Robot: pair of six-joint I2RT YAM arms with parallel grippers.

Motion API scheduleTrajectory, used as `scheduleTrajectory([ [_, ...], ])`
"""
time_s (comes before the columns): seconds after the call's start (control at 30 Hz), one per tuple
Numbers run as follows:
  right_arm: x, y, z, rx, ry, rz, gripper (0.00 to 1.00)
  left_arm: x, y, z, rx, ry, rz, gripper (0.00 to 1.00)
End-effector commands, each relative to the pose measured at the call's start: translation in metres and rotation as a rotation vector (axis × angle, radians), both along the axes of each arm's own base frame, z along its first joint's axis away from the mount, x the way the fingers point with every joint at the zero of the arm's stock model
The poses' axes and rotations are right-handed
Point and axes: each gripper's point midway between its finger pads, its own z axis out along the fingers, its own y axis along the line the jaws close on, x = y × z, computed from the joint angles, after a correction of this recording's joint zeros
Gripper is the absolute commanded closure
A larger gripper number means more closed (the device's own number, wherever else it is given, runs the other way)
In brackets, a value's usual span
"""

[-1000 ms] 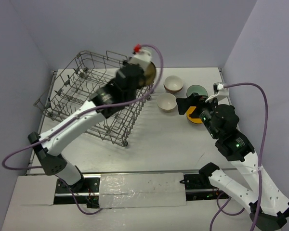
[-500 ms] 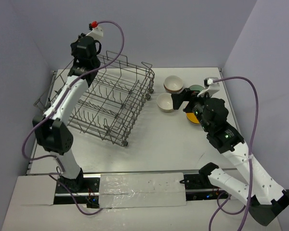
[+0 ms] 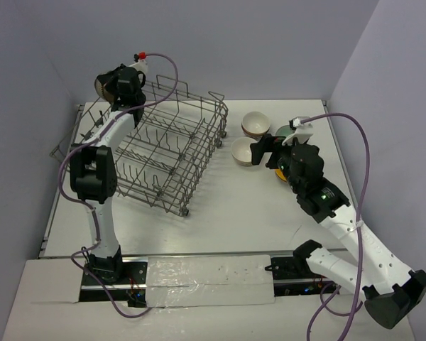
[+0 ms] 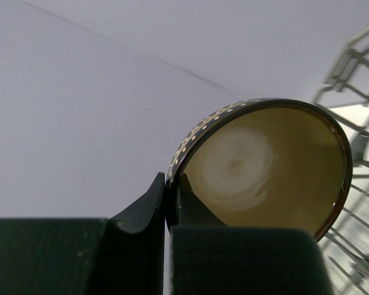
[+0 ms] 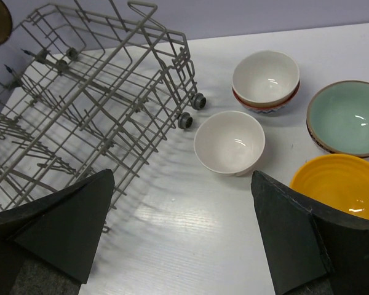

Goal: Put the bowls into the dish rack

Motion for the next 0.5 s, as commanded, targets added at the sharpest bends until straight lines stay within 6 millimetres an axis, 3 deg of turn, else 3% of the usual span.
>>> scheduleTrajectory([
  [0.0,0.006,0.001,0.005,-0.002,-0.035,-0.007,0.0,-0.009,0.016,0.051,0.066,-0.18,0.063,1.0],
  [0.17,0.007,0.002,0.0,-0.008,-0.028,-0.001,0.0,-0.006,0.028,0.04,0.132,-0.165,0.086,1.0],
  [0.47,0.008,0.003,-0.012,-0.025,-0.015,0.004,0.0,-0.001,0.026,0.024,0.193,-0.131,0.015,1.0],
])
